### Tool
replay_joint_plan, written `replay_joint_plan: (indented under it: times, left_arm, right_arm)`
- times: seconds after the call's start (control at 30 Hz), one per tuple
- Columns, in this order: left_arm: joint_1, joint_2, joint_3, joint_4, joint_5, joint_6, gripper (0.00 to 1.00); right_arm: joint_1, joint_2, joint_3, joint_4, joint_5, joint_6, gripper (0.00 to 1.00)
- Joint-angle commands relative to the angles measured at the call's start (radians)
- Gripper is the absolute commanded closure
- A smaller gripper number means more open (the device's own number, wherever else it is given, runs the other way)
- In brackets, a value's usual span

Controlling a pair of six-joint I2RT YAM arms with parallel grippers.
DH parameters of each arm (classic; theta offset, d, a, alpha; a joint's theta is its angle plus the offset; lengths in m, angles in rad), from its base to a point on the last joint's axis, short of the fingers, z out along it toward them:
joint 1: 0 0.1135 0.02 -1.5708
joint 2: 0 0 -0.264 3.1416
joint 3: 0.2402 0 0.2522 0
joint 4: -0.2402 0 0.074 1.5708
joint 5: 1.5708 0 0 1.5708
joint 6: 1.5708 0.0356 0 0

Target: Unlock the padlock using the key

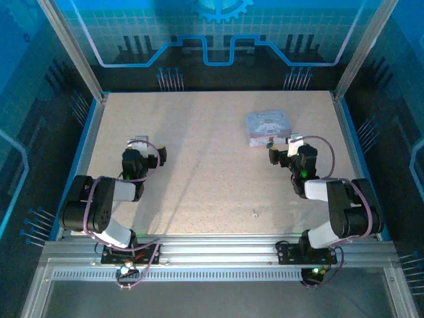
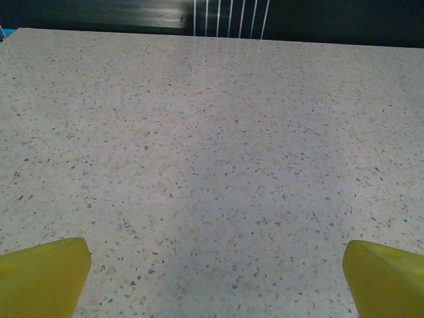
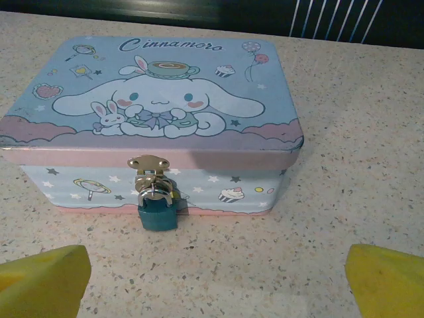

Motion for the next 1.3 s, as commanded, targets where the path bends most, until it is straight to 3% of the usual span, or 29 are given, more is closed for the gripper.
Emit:
replay_joint_plan:
  times: [0.0, 0.8, 0.97, 1.1, 1.27]
  left_arm:
    - [0.010, 0.004, 0.017, -0.003, 0.041, 0.005, 0.01]
    - [0.010, 0.005, 0.016, -0.003, 0.038, 0.003, 0.01]
    - [0.010, -0.004, -0.029, 0.079, 0.039, 0.001, 0.01]
    - [0.009, -0.100, -0.055, 0.047, 0.033, 0.002, 0.01]
    - [0.005, -0.291, -0.026, -0.159, -0.002, -0.014, 0.01]
  right_arm:
    - [0.005, 0.009, 0.011, 0.000, -0.001, -0.007, 0.00]
    - [0.000, 0.009, 0.011, -0.001, -0.010, -0.006, 0.00]
    - [0.000, -0.019, 0.012, -0.025, 0.004, 0.003, 0.00]
    - [-0.001, -0.116, 0.028, -0.143, 0.021, 0.015, 0.00]
    - [-0.002, -0.247, 0.047, -0.311, 0.028, 0.069, 0.00]
